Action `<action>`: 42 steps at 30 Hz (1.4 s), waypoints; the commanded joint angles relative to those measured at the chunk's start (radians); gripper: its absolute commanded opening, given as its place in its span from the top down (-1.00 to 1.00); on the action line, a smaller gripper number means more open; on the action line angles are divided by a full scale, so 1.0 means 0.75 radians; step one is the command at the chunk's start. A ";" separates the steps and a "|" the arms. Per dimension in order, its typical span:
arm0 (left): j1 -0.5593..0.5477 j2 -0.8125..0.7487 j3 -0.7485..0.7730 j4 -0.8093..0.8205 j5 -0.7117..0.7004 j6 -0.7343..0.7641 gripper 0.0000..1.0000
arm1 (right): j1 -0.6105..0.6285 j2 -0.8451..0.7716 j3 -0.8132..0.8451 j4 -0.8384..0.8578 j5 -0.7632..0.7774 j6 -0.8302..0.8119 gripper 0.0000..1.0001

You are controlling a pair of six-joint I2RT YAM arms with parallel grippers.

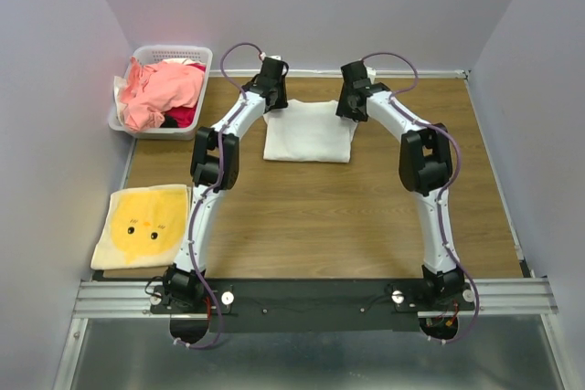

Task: Fold and stack the t-shirts
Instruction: Fold the tshirt, then neatly place the folded tshirt to the corner

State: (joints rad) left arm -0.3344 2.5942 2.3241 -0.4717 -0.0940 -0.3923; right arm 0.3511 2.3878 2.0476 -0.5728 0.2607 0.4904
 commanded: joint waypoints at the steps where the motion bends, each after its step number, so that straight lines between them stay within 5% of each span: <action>1: 0.008 -0.066 -0.027 0.040 0.033 0.022 0.19 | -0.002 -0.103 -0.053 -0.022 0.055 -0.059 -0.19; 16: 0.014 -0.505 -0.204 -0.005 -0.163 0.024 0.19 | -0.004 -0.353 -0.363 -0.020 -0.108 -0.065 -0.59; 25: 0.057 -0.861 -0.638 0.011 0.009 -0.045 0.20 | -0.020 -0.361 -0.484 0.064 -0.251 -0.124 -0.60; 42: 0.059 -1.027 -0.781 -0.048 -0.028 -0.009 0.20 | -0.078 -0.175 -0.499 0.205 -0.644 -0.087 -0.52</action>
State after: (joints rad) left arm -0.2901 1.8732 1.7599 -0.4812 -0.1116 -0.4129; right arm 0.2943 2.1849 1.6588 -0.4480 -0.1028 0.4229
